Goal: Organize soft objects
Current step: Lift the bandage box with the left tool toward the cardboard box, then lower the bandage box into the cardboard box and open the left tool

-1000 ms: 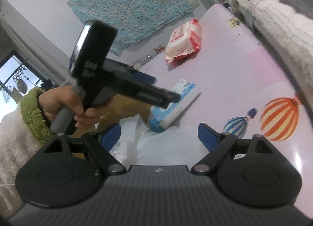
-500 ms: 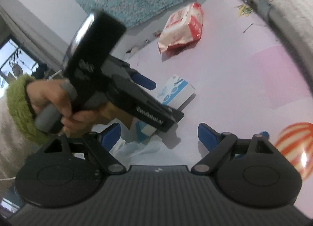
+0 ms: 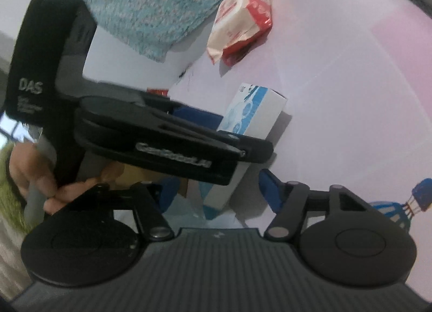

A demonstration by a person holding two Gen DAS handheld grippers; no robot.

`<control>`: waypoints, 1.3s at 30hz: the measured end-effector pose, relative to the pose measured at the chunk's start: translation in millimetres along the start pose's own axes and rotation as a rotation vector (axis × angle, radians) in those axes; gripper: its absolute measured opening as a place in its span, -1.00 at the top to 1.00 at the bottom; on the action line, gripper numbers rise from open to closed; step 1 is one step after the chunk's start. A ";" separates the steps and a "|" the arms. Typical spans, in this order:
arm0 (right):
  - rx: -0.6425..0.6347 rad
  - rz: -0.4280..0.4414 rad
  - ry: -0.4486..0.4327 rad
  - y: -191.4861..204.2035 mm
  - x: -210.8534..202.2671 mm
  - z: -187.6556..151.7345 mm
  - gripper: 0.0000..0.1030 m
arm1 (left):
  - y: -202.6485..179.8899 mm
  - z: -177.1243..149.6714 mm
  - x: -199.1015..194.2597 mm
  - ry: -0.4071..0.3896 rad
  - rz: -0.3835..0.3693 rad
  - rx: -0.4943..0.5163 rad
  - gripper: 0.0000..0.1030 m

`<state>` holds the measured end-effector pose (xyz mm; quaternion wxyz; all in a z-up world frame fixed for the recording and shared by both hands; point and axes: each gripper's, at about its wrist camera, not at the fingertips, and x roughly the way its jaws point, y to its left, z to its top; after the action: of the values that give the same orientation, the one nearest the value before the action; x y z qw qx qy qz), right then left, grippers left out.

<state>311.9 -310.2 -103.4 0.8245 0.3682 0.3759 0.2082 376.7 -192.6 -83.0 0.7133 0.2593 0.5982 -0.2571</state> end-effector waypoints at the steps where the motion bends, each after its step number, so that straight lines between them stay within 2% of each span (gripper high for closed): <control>1: 0.017 0.006 -0.011 -1.7 0.2 0.9 -0.18 | 1.3 1.0 -2.8 -0.006 -0.025 -0.019 -0.42; 3: 0.045 0.008 -0.029 -5.4 0.2 2.0 -0.05 | -2.1 4.4 -7.2 -0.016 -0.057 -0.040 -0.42; 5: 0.072 0.010 -0.039 -10.6 0.3 1.3 0.22 | -5.7 6.4 -11.8 -0.019 -0.081 -0.052 -0.42; 6: 0.083 0.012 -0.037 -13.0 0.5 0.4 0.48 | -7.9 6.4 -14.4 -0.022 -0.083 -0.055 -0.43; 7: 0.094 0.021 -0.035 -15.4 0.3 -0.3 0.53 | -6.5 8.6 -12.3 -0.025 -0.082 -0.052 -0.43; 13: 0.068 0.024 -0.088 -6.2 -19.7 -3.0 0.56 | -15.0 8.0 -41.0 -0.081 -0.094 -0.051 -0.43; 20: -0.083 0.014 -0.191 46.3 -71.3 -4.3 0.56 | -32.7 -11.4 -115.5 -0.223 -0.092 -0.064 -0.44; 25: -0.198 0.042 -0.240 98.8 -112.5 -17.6 0.56 | -52.2 -49.4 -183.9 -0.327 -0.058 -0.080 -0.44; 31: -0.344 0.121 -0.232 172.0 -149.9 -43.3 0.56 | -61.1 -126.5 -264.7 -0.436 -0.003 -0.180 -0.44; 36: -0.430 0.228 -0.143 225.2 -150.4 -78.8 0.56 | -52.8 -200.0 -296.5 -0.479 0.084 -0.286 -0.43; 39: -0.438 0.269 -0.048 245.2 -133.3 -102.9 0.56 | -34.9 -241.9 -291.9 -0.470 0.084 -0.378 -0.43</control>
<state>131.9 -189.1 100.1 0.8582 0.2325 0.2498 0.3835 134.5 -37.8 166.6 0.8778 0.0799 0.4427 -0.1647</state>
